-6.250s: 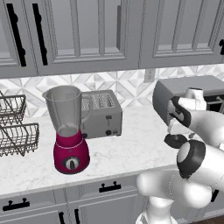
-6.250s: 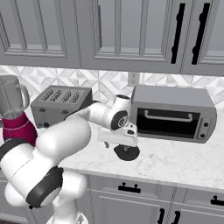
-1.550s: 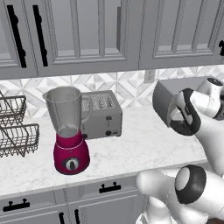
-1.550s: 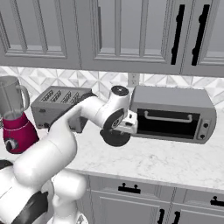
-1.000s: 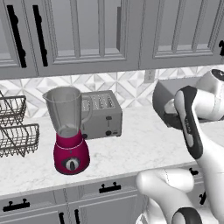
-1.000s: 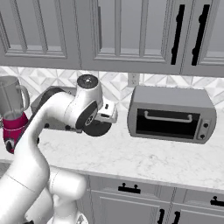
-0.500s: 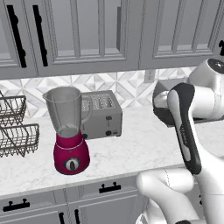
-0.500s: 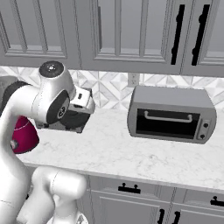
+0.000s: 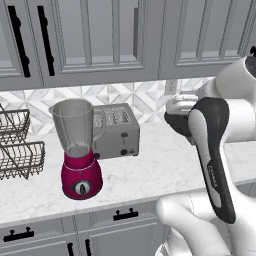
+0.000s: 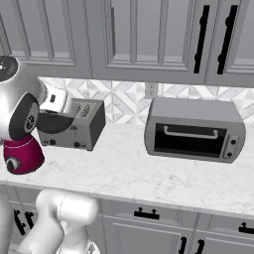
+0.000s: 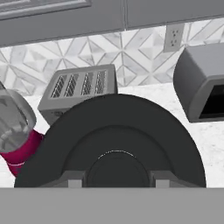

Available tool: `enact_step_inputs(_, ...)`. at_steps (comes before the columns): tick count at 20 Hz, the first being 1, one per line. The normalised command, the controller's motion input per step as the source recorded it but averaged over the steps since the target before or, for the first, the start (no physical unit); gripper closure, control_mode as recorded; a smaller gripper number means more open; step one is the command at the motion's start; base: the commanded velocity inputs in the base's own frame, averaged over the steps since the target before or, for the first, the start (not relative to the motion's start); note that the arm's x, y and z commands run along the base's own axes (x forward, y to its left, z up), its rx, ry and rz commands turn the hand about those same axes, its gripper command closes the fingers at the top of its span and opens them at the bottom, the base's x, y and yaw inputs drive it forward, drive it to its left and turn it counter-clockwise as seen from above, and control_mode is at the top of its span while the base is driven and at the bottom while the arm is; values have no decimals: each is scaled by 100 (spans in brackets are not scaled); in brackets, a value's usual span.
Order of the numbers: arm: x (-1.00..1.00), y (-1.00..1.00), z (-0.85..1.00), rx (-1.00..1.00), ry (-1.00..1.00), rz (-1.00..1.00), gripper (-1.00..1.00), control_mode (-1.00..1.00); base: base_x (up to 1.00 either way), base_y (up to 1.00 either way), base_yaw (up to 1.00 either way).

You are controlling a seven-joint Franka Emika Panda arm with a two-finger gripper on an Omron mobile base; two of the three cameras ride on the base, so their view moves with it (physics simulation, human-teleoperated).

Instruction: Close the lid blender by securely placing the lid on top.

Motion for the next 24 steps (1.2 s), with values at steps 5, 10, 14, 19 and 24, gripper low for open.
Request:
enact_step_inputs(5,-32,63,43,6,-15,0,100,-100,0,0,0)
enact_step_inputs(10,-15,64,60,6,-6,0,100,-100,0,0,0)
enact_step_inputs(14,-4,67,62,3,0,1,100,-100,0,0,0)
enact_step_inputs(19,0,76,21,0,4,3,100,-100,0,0,0)
enact_step_inputs(24,11,63,0,0,4,2,100,-100,0,0,0)
